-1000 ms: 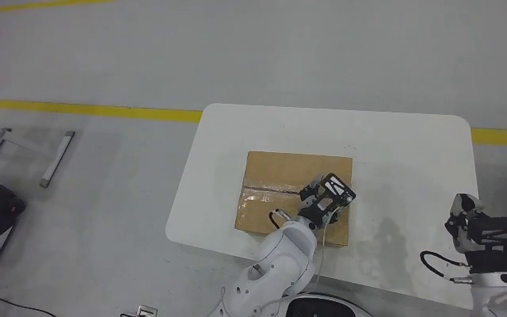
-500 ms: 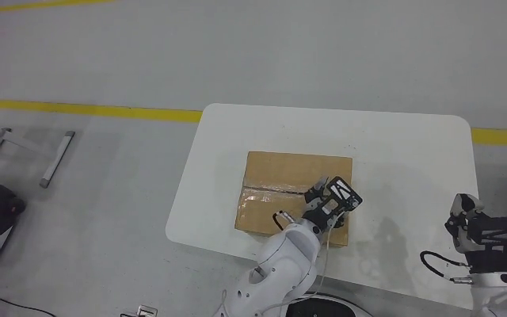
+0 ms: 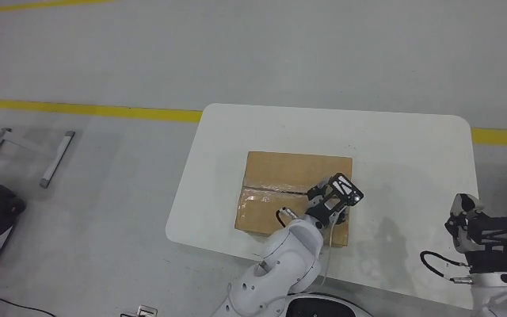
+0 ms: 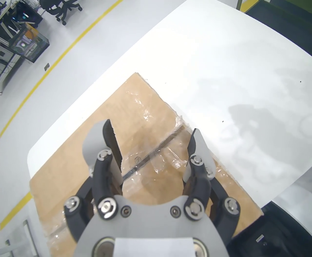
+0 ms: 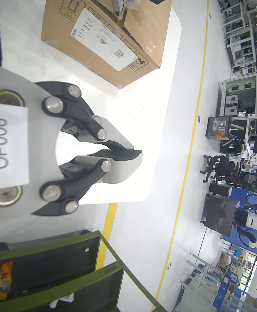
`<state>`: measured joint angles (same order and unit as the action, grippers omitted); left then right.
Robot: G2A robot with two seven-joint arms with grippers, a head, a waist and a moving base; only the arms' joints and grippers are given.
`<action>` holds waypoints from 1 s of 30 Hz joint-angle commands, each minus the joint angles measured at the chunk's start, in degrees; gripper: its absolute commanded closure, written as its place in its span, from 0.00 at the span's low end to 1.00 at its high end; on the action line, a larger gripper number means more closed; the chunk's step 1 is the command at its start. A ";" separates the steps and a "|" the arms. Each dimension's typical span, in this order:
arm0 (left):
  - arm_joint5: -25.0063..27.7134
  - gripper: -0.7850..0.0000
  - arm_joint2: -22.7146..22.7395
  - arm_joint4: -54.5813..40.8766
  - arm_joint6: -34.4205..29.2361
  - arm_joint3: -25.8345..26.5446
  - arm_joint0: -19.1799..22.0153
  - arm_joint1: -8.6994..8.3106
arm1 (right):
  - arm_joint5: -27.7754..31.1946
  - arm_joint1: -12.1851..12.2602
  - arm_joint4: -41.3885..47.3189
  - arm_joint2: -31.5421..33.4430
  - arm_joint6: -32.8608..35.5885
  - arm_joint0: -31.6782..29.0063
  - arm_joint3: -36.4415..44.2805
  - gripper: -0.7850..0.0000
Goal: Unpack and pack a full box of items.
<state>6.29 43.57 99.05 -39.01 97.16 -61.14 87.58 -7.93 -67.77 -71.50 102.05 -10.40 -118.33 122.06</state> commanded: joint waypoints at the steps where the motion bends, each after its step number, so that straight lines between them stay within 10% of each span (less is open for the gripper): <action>1: -0.17 0.22 0.20 0.52 -0.40 -0.34 -0.06 0.06 | 0.00 0.00 0.00 0.00 0.00 0.00 0.00 1.00; 17: -0.94 0.54 2.77 1.87 -3.82 1.18 -2.41 0.28 | 0.00 0.00 0.00 0.00 0.00 0.00 0.00 1.00; 20: -0.80 0.67 3.15 2.32 -4.30 1.56 -2.75 0.29 | 0.00 0.00 0.00 0.00 0.00 0.00 0.00 1.00; 23: -0.66 1.00 3.60 2.45 -4.41 1.86 -3.13 0.30 | 0.00 0.00 0.00 0.00 0.00 0.00 0.00 1.00; 30: -0.04 1.00 5.44 2.05 -2.27 3.80 -4.20 0.14 | 0.00 0.00 0.00 0.00 0.00 0.00 0.00 1.00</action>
<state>6.31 48.53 101.21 -41.42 100.53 -65.14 87.77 -7.93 -67.77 -71.50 102.05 -10.40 -118.33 122.06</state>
